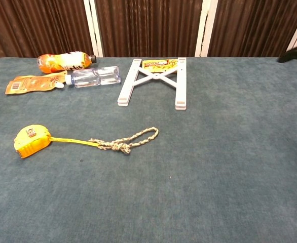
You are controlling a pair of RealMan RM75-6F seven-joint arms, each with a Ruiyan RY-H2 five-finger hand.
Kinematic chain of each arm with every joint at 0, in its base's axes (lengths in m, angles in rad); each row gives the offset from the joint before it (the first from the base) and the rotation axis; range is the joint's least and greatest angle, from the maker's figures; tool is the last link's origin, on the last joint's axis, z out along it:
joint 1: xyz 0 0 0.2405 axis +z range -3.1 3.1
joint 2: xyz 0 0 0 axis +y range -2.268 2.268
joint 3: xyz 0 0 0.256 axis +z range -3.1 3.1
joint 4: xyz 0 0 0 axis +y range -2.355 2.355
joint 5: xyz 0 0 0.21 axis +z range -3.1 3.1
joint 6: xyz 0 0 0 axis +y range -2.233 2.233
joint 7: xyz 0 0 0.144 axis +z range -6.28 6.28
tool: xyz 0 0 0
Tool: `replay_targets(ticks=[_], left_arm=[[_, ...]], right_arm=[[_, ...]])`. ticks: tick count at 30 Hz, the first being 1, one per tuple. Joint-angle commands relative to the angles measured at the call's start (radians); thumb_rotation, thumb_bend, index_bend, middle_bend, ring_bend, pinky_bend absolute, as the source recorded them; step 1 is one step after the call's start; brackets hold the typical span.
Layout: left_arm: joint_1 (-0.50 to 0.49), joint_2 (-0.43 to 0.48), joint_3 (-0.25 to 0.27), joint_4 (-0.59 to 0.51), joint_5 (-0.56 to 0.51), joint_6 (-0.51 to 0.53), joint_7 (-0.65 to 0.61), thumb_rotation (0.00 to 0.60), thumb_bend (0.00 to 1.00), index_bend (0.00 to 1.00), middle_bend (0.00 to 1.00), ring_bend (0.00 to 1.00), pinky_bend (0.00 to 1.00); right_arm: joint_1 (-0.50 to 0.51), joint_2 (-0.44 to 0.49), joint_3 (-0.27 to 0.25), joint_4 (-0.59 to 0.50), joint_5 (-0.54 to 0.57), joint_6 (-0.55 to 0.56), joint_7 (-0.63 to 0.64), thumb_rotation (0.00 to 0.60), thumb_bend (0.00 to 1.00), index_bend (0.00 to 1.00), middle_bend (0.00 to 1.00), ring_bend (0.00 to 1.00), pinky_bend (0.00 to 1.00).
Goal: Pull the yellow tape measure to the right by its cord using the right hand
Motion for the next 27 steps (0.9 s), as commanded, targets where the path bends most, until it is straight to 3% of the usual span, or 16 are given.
replay_targets(ticks=[1,5,14,22,27], left_arm=[[-0.001,-0.003,0.001,0.001,0.000,-0.003,0.006,0.600,0.46,0.03,0.00,0.00,0.11],[0.000,-0.003,0.001,-0.003,0.000,-0.003,0.012,0.600,0.46,0.03,0.00,0.00,0.11],[0.001,0.000,-0.001,-0.004,-0.006,-0.004,0.013,0.600,0.46,0.03,0.00,0.00,0.12],[0.004,0.009,-0.003,-0.005,-0.003,0.007,-0.010,0.600,0.46,0.03,0.00,0.00,0.12],[0.006,0.016,-0.009,-0.004,-0.013,0.010,-0.025,0.600,0.46,0.03,0.00,0.00,0.12]], right_arm=[[0.131,-0.085,0.063,-0.017,0.166,-0.102,-0.159,0.600,0.07,0.17,0.04,0.02,0.00],[0.228,-0.177,0.080,0.009,0.292,-0.140,-0.254,0.600,0.09,0.21,0.04,0.02,0.00],[0.392,-0.397,0.088,0.158,0.461,-0.172,-0.314,0.600,0.12,0.25,0.06,0.02,0.00],[0.492,-0.510,0.113,0.286,0.551,-0.176,-0.301,0.600,0.20,0.31,0.06,0.02,0.00],[0.531,-0.557,0.114,0.363,0.566,-0.185,-0.267,0.600,0.30,0.36,0.07,0.02,0.00]])
